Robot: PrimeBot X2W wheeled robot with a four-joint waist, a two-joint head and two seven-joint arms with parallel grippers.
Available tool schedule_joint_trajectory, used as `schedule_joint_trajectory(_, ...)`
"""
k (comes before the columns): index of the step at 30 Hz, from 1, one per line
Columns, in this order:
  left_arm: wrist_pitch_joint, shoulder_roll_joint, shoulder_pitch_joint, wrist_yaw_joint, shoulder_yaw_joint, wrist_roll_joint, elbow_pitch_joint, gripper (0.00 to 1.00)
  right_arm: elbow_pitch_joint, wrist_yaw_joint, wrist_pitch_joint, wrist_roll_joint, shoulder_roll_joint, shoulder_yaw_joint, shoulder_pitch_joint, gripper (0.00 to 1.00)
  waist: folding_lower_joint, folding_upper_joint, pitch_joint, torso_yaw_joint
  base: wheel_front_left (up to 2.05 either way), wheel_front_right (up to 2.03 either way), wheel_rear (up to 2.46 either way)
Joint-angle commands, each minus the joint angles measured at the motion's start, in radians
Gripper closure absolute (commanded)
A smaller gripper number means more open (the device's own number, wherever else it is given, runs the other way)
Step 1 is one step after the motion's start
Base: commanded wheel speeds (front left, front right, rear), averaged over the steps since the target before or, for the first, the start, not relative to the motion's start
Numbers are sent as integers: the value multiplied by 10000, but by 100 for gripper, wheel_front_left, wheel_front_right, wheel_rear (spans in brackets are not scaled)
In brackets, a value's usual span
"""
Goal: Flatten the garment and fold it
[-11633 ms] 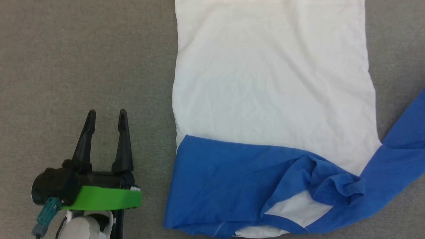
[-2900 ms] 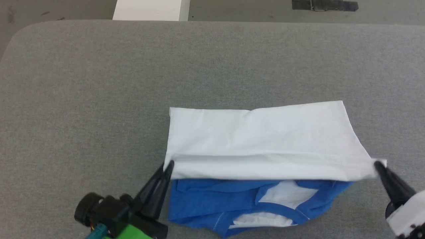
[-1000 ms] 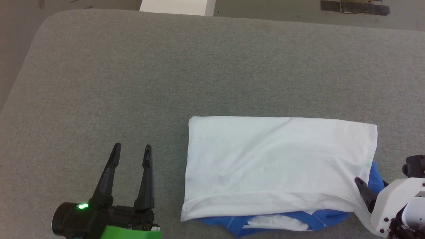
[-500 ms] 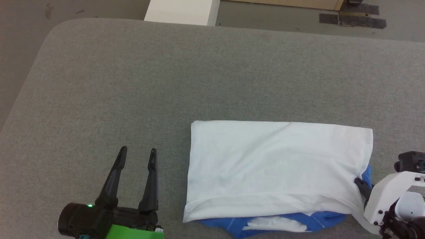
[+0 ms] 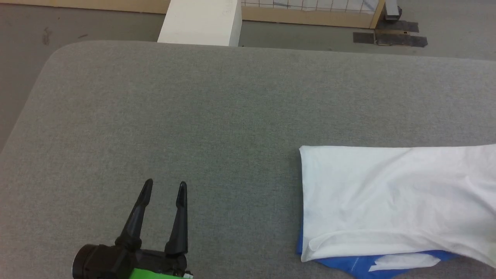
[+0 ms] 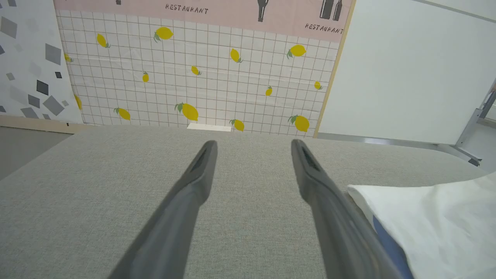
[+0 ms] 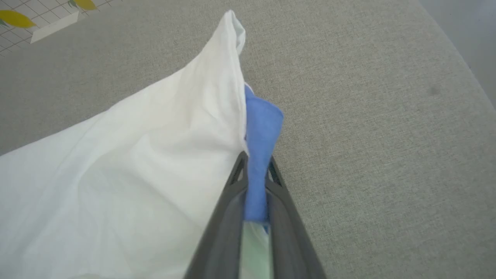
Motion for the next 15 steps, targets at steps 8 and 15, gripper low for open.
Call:
schedule_joint_trajectory(8, -38, -64, 98, -50, -160, -145, 112, 0, -1585, -15, 769, 343, 149, 1848, -304, 100, 0, -1, -115, -183, 0, 0, 0)
schedule_joint_trajectory(15, -38, -69, -91, -44, -262, -308, 169, 0, -2757, -15, 1680, 613, 522, 4104, -309, 100, 0, -1, 25, 91, 0, 0, 0)
